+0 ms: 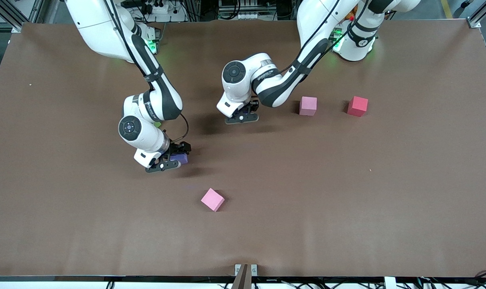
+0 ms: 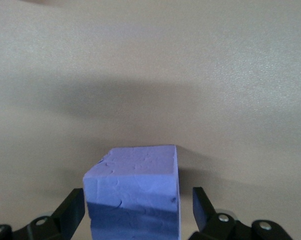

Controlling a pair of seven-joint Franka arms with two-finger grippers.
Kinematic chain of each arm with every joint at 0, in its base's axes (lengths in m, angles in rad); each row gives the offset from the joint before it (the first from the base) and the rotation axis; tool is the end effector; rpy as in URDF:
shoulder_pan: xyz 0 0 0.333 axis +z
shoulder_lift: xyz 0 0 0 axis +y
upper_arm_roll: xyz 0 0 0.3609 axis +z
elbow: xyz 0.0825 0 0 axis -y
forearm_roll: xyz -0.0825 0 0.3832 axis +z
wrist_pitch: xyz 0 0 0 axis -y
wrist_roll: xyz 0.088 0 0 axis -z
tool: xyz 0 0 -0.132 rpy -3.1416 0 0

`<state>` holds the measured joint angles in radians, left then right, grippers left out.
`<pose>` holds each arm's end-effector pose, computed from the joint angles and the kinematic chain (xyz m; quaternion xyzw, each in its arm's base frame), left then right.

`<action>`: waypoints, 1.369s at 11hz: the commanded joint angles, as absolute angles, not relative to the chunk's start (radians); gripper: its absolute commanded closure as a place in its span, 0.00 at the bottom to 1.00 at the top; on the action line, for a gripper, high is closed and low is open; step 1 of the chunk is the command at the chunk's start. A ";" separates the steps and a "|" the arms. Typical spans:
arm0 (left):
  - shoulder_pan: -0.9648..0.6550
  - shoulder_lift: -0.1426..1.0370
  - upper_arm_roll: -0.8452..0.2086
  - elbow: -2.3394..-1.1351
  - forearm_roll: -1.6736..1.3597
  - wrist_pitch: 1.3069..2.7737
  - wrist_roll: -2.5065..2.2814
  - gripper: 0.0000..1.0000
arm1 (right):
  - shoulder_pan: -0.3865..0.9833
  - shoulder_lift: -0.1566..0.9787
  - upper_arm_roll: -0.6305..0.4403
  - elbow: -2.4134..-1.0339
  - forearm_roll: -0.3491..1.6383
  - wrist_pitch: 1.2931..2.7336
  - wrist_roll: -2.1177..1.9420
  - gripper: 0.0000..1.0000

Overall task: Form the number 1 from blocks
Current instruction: 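Carry the second purple block to the line with the right gripper and place it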

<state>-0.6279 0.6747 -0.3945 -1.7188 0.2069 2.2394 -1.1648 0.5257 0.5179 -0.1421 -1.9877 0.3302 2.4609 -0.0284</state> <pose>0.3880 -0.5627 0.2224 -0.9972 -0.0359 0.0618 0.0208 0.5789 0.2422 0.2138 -0.9942 -0.0838 0.0274 0.0622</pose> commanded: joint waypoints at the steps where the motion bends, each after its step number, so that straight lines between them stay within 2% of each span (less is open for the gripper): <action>1: -0.629 0.650 -0.402 -1.758 0.233 2.273 -1.197 1.00 | 0.540 0.546 -0.155 -1.993 0.350 2.503 -0.029 0.29; 2: -0.637 0.650 -0.402 -1.756 0.233 2.281 -1.197 1.00 | 0.541 0.545 -0.169 -1.993 0.350 2.500 -0.028 0.37; 4: -0.644 0.650 -0.402 -1.759 0.233 2.281 -1.193 1.00 | 0.541 0.535 -0.175 -1.987 0.350 2.491 -0.025 0.43; 5: -0.656 0.652 -0.400 -1.759 0.233 2.278 -1.187 0.07 | 0.541 0.526 -0.184 -1.983 0.351 2.484 -0.020 0.43; 6: -0.675 0.652 -0.399 -1.759 0.233 2.273 -1.195 0.00 | 0.541 0.512 -0.187 -1.982 0.351 2.473 -0.009 0.43; 9: -0.644 0.612 -0.388 -1.755 0.232 2.223 -1.193 0.00 | 0.541 0.410 -0.192 -1.991 0.350 2.372 0.096 0.42; 11: -0.534 0.565 -0.388 -1.750 0.233 2.214 -1.180 0.00 | 0.558 0.376 -0.210 -1.991 0.350 2.317 0.115 0.42; 13: -0.432 0.522 -0.388 -1.775 0.245 2.171 -1.163 0.00 | 0.654 0.370 -0.268 -1.988 0.350 2.309 0.174 0.42; 15: -0.365 0.505 -0.391 -1.833 0.258 2.123 -1.089 0.00 | 0.765 0.377 -0.275 -1.980 0.350 2.319 0.289 0.42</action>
